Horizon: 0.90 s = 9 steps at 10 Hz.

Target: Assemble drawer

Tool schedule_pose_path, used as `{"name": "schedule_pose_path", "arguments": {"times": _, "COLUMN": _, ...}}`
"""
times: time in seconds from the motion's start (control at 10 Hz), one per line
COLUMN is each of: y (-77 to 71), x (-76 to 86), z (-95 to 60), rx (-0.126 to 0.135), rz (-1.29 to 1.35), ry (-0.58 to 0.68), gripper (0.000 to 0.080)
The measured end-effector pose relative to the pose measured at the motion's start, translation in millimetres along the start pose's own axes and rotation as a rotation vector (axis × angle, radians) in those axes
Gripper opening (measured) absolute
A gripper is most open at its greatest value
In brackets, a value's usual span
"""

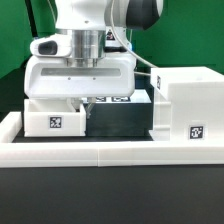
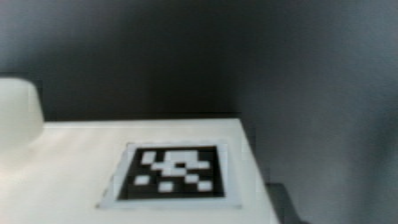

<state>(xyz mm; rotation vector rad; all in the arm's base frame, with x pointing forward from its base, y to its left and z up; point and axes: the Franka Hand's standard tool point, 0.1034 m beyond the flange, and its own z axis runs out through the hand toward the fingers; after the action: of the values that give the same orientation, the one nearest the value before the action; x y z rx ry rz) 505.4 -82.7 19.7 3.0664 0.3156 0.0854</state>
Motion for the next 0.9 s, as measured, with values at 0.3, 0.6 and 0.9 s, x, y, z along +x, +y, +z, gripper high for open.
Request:
{"name": "schedule_pose_path", "arguments": {"times": 0.3, "y": 1.1, "x": -0.8, "z": 0.5, "rx": 0.0, "rz": -0.012, "ry": 0.0, "gripper": 0.0047}}
{"name": "schedule_pose_path", "arguments": {"times": 0.6, "y": -3.5, "x": -2.1, "z": 2.4, "rx": -0.013, "rz": -0.238, "ry": 0.004, "gripper": 0.0047}}
{"name": "schedule_pose_path", "arguments": {"times": 0.9, "y": -7.3, "x": -1.7, "z": 2.8, "rx": -0.017, "rz": -0.446, "ry": -0.003, "gripper": 0.0047}}
